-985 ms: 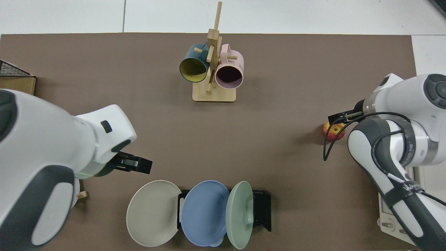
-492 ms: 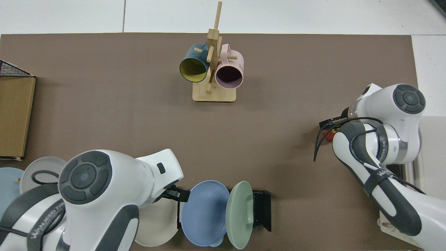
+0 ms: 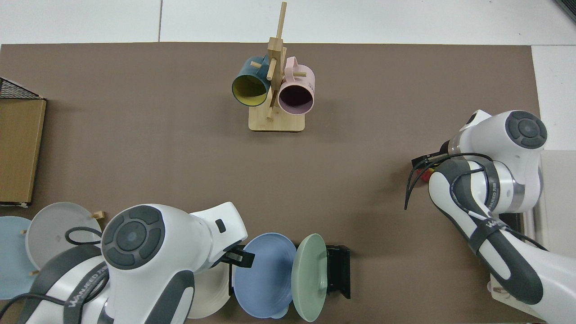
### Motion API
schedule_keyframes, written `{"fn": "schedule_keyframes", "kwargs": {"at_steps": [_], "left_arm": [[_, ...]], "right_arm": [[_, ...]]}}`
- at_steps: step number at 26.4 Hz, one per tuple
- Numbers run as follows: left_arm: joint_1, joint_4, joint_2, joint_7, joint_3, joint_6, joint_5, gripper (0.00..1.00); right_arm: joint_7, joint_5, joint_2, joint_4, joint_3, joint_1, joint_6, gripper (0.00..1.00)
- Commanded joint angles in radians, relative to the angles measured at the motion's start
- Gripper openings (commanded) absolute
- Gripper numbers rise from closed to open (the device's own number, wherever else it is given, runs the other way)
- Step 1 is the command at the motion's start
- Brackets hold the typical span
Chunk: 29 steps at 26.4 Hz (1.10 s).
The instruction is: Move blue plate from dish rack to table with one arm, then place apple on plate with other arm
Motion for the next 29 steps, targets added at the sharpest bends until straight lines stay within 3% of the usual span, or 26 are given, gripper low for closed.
{"fn": "schedule_keyframes", "kwargs": {"at_steps": [1,6,7,8,9,10,12,14,16,20,23,29], "left_arm": [[-0.002,-0.031,-0.025,0.000,-0.020,0.031,-0.027,1.00],[-0.002,-0.034,-0.023,-0.008,-0.025,0.037,-0.030,0.93],[-0.002,-0.034,-0.023,-0.015,-0.028,0.037,-0.028,0.89],[-0.002,-0.034,-0.023,-0.026,-0.031,0.037,-0.028,0.75],[-0.002,-0.033,-0.023,-0.043,-0.034,0.037,-0.028,0.51],[-0.002,-0.033,-0.023,-0.060,-0.040,0.037,-0.028,0.32],[-0.002,-0.033,-0.023,-0.066,-0.043,0.034,-0.028,0.15],[-0.002,-0.031,-0.023,-0.072,-0.045,0.033,-0.028,0.10],[-0.002,-0.031,-0.023,-0.072,-0.045,0.028,-0.028,0.07],[0.001,-0.018,-0.014,-0.060,-0.045,0.017,-0.025,0.00],[0.011,0.018,-0.011,-0.055,-0.042,0.000,-0.013,0.00],[0.028,0.134,-0.009,-0.023,0.024,-0.130,-0.005,0.00]], "right_arm": [[-0.035,0.016,-0.002,-0.022,0.002,-0.004,0.032,1.00],[-0.047,0.016,0.001,-0.025,0.002,-0.007,0.035,0.99],[-0.047,0.016,0.001,-0.026,0.002,-0.005,0.038,0.97],[-0.047,0.016,0.001,-0.029,0.002,-0.004,0.044,0.93],[-0.047,0.016,-0.001,-0.034,0.002,-0.002,0.049,0.84],[-0.049,0.014,-0.001,-0.037,0.002,-0.001,0.055,0.66],[-0.055,0.013,-0.001,-0.037,0.002,0.005,0.055,0.23],[-0.055,0.013,-0.002,-0.036,0.002,0.012,0.054,0.01],[-0.050,0.013,-0.010,-0.023,0.002,0.013,0.055,0.00],[-0.040,0.014,-0.021,0.064,0.004,0.035,-0.040,0.00],[-0.012,0.016,-0.033,0.135,0.004,0.028,-0.116,0.00],[0.084,0.014,-0.087,0.173,0.002,0.031,-0.166,0.00]]}}
